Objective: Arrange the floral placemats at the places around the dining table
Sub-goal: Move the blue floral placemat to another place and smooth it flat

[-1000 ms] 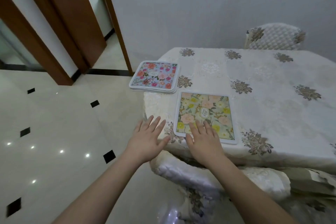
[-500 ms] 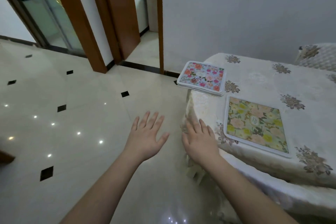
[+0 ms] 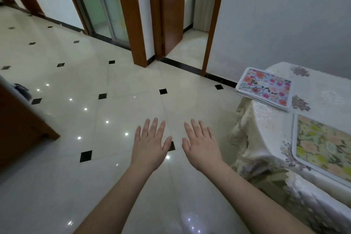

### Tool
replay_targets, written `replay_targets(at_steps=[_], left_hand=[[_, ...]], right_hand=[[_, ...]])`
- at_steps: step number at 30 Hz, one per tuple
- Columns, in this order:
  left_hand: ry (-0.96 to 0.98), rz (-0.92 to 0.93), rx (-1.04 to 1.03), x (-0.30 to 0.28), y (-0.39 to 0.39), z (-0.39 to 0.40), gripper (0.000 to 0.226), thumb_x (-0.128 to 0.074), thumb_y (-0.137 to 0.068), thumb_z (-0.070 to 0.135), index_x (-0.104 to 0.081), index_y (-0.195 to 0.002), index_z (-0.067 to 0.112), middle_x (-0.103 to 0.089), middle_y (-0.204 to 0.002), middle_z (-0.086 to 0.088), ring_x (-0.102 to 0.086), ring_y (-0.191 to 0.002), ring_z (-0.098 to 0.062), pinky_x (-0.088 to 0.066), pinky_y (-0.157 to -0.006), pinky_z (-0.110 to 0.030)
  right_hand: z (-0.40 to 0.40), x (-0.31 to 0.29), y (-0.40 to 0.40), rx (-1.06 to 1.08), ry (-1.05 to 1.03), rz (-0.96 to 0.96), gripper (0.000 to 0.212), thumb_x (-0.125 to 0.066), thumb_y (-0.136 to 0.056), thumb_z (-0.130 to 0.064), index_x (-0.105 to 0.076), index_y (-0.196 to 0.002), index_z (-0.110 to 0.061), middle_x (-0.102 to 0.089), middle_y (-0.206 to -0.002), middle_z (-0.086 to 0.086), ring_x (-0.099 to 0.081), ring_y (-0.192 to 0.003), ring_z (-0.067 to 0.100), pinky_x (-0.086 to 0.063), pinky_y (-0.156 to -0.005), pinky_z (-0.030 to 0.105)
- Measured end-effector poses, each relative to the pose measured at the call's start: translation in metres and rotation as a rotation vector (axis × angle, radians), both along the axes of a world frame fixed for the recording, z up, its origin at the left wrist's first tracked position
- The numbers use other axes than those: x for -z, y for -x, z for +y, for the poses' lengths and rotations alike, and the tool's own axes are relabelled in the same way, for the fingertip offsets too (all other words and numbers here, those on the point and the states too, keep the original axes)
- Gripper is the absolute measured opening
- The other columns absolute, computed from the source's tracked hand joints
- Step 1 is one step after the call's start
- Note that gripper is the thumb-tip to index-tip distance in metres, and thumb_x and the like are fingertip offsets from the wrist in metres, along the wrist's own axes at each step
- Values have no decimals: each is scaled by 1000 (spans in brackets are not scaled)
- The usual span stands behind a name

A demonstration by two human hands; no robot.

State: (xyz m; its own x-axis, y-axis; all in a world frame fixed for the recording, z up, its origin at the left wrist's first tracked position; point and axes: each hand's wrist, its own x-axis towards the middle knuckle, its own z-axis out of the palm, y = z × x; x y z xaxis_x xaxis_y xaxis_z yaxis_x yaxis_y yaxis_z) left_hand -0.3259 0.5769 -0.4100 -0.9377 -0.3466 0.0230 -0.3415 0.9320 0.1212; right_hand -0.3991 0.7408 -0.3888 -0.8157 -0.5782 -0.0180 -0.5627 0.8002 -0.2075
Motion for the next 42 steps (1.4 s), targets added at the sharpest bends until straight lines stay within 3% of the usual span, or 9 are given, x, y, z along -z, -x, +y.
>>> replay_targets(at_steps=[7,16,29,37,42], left_hand=[[-12,-17,-7,5,31,-20,68,-7,-98,60,-3,-159,31,1,-168,4,10,-154,-18,8,-122,-45],[16,-16,117,1,159,-3,69,0,-94,62,10,-157,35,10,-168,7,16,-153,-17,13,-120,-43],[3,-14,293,0,317,25,68,-6,-98,61,1,-159,30,8,-168,5,12,-154,-19,8,-122,-39],[71,-26,284,14,380,-37,73,8,-93,62,7,-158,29,8,-168,4,15,-153,-19,18,-120,-42],[85,-3,317,20,418,-106,73,6,-95,59,0,-159,26,5,-168,3,14,-153,-19,22,-117,-38]], right_hand=[[-21,8,31,-20,16,16,58,-26,-104,-40,-14,-158,-23,-10,-167,2,-3,-153,23,0,-122,42],[1,22,141,69,16,65,60,-26,-104,-41,-10,-159,-22,-7,-167,3,-1,-154,26,-2,-123,44],[35,32,284,248,-28,-23,60,-16,-104,-44,0,-159,-25,2,-167,1,5,-153,23,2,-122,42],[-29,32,348,213,-36,18,60,-19,-104,-41,-1,-159,-23,0,-167,1,3,-154,24,0,-122,43],[-89,36,390,215,-49,-11,60,-19,-105,-40,0,-159,-23,-1,-167,1,2,-154,23,0,-123,42]])
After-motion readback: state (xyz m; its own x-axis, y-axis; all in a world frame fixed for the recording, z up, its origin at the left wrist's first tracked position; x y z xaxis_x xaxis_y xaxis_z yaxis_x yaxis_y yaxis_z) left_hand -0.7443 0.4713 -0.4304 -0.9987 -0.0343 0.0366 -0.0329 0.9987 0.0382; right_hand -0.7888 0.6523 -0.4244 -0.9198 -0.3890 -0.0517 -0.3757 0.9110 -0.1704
